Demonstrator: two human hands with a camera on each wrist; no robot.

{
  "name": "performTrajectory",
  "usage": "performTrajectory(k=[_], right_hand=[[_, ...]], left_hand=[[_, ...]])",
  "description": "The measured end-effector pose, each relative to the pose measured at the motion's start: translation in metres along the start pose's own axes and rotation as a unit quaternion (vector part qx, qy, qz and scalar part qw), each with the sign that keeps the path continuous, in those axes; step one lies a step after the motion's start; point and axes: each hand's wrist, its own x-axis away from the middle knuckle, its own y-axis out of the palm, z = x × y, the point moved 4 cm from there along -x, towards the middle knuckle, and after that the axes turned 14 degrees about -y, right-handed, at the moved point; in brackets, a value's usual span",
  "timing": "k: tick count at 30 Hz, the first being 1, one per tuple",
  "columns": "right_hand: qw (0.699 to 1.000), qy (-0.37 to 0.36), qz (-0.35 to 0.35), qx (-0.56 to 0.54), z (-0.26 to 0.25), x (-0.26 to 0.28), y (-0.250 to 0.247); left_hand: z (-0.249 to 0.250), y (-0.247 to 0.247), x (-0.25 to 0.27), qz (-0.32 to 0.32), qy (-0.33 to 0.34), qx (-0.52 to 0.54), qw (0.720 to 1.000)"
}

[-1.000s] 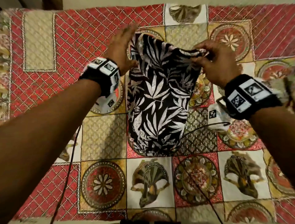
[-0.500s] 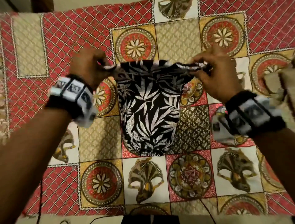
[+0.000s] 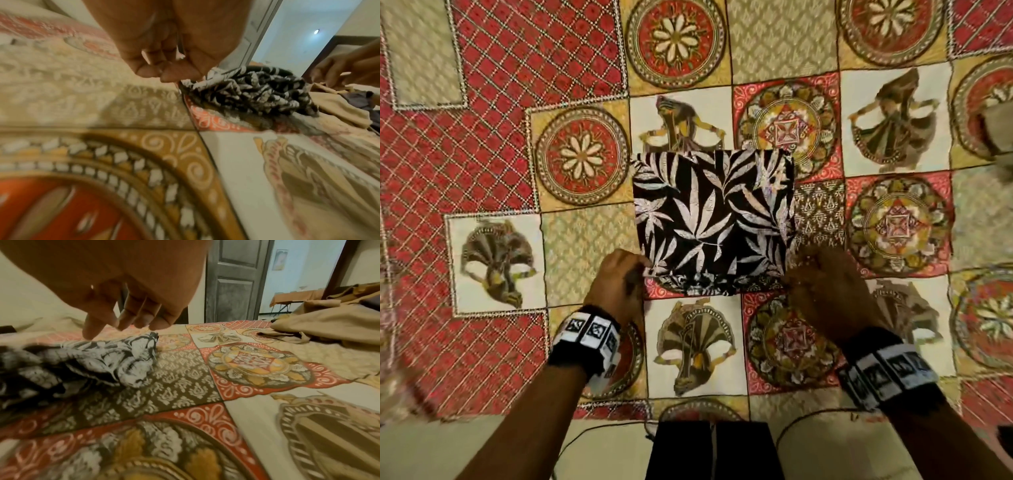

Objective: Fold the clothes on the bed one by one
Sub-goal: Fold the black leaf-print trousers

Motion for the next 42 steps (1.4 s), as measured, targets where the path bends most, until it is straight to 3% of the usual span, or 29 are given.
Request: performTrajectory(k=[3,5,7,9,12,15,18,24,30,32,35,38,40,42], right_hand=[[0.998,0.035,0.061,-0.002,-0.019,-0.048,-0.012],[0.996,0.059,0.068,-0.009,-0.032,-0.094,-0.001],[0.997,0.064,0.038,-0.019,-0.040,-0.134,0.027],[0.996,0.081,0.004,-0.045,-0.039,-0.149,0.063],[0.995,0.082,-0.057,-0.019,-0.026,-0.136,0.107],[0.996,0.044,-0.078,0.029,-0.019,-0.124,0.122],[0.995,0.042,-0.074,0.060,-0.013,-0.124,0.124],[0.989,0.093,-0.055,0.101,0.029,-0.100,0.097],[0.957,0.266,-0.001,0.111,0.052,-0.082,0.083],[0.952,0.285,0.009,0.111,0.055,-0.081,0.077],[0.974,0.183,0.012,0.135,0.035,-0.101,0.066],[0.992,0.017,-0.063,0.109,-0.012,-0.120,0.088],[0.992,-0.011,-0.093,0.082,-0.020,-0.122,0.104],[0.991,0.015,-0.102,0.081,-0.005,-0.122,0.107]], left_hand=[[0.031,-0.027,0.002,0.135,0.048,0.006,0.990],[0.063,-0.035,-0.010,0.172,0.040,0.015,0.984],[0.096,-0.027,-0.035,0.164,0.040,-0.005,0.986],[0.114,-0.004,-0.066,0.114,0.038,-0.059,0.991],[0.095,0.033,-0.095,0.053,0.040,-0.162,0.985],[0.072,0.048,-0.097,0.075,0.068,-0.185,0.977],[0.069,0.050,-0.093,0.102,0.072,-0.186,0.975],[0.060,0.032,-0.092,0.097,0.060,-0.184,0.976],[0.061,0.029,-0.095,0.108,0.047,-0.180,0.977],[0.061,0.024,-0.101,0.107,0.033,-0.194,0.975],[0.070,0.009,-0.113,0.088,0.062,-0.234,0.966],[0.076,0.007,-0.121,0.048,0.087,-0.280,0.955],[0.076,0.005,-0.126,0.028,0.072,-0.274,0.959],[0.075,0.000,-0.132,0.007,0.047,-0.259,0.965]])
